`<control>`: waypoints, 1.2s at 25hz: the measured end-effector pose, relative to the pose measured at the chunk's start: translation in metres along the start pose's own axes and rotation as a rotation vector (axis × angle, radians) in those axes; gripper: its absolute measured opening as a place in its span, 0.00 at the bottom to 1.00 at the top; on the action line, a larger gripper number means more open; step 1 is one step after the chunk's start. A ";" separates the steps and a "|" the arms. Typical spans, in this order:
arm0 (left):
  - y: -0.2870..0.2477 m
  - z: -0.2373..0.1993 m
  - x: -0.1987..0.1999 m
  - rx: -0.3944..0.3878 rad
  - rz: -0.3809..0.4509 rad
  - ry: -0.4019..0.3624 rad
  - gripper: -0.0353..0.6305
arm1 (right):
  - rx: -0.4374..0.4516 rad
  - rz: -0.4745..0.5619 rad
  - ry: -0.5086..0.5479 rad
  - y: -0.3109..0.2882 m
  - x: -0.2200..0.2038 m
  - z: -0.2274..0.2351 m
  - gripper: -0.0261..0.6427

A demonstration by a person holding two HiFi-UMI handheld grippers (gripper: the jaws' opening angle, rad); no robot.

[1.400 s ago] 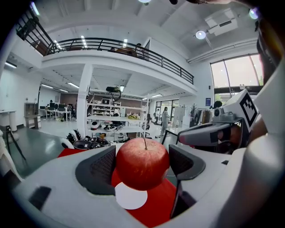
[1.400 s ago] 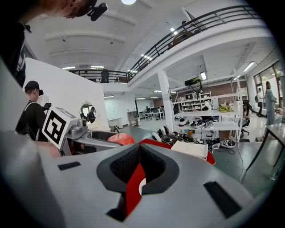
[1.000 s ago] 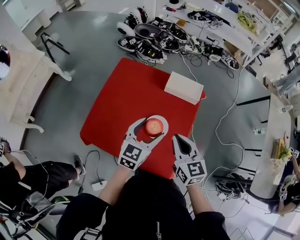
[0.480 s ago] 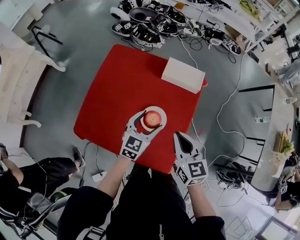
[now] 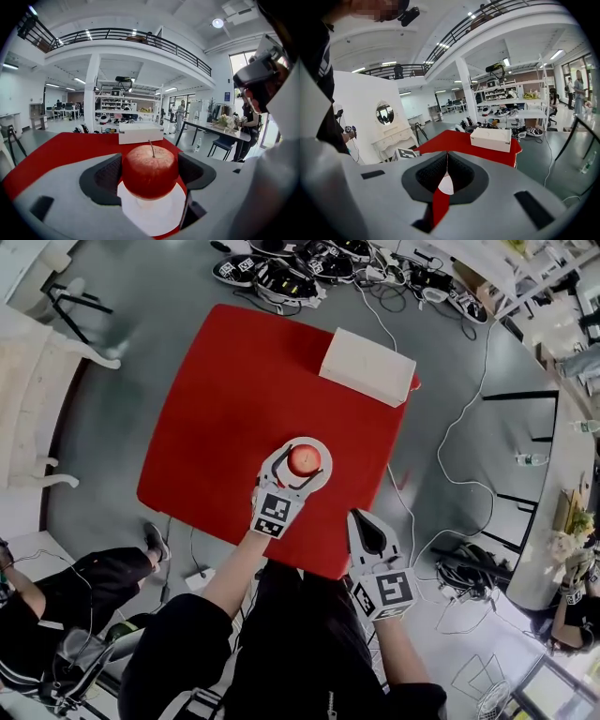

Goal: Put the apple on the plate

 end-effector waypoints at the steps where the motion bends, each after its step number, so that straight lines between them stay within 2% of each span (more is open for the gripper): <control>1: -0.005 -0.001 -0.007 0.001 -0.010 0.007 0.62 | -0.003 -0.006 -0.001 0.000 -0.002 0.001 0.06; 7: -0.027 -0.005 -0.041 -0.011 -0.062 0.031 0.62 | -0.027 -0.033 -0.008 0.002 -0.010 0.007 0.06; 14: -0.027 0.003 -0.056 0.007 -0.036 0.022 0.62 | -0.032 -0.049 -0.031 0.006 -0.022 0.015 0.06; 25: -0.014 0.010 -0.051 -0.029 -0.047 -0.011 0.62 | -0.012 -0.039 -0.029 0.009 -0.017 0.014 0.06; 30: 0.004 0.023 -0.035 -0.012 -0.057 -0.053 0.62 | 0.021 -0.020 -0.025 0.011 -0.009 0.018 0.06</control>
Point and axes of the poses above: the fingertips, and each gripper's own axes: y backward along the fingers, z to its right, x out of its top, the point moved 7 cm from there along y, backward along the fingers, and after that the axes turned 3 degrees about -z, right-handed, at the moved point
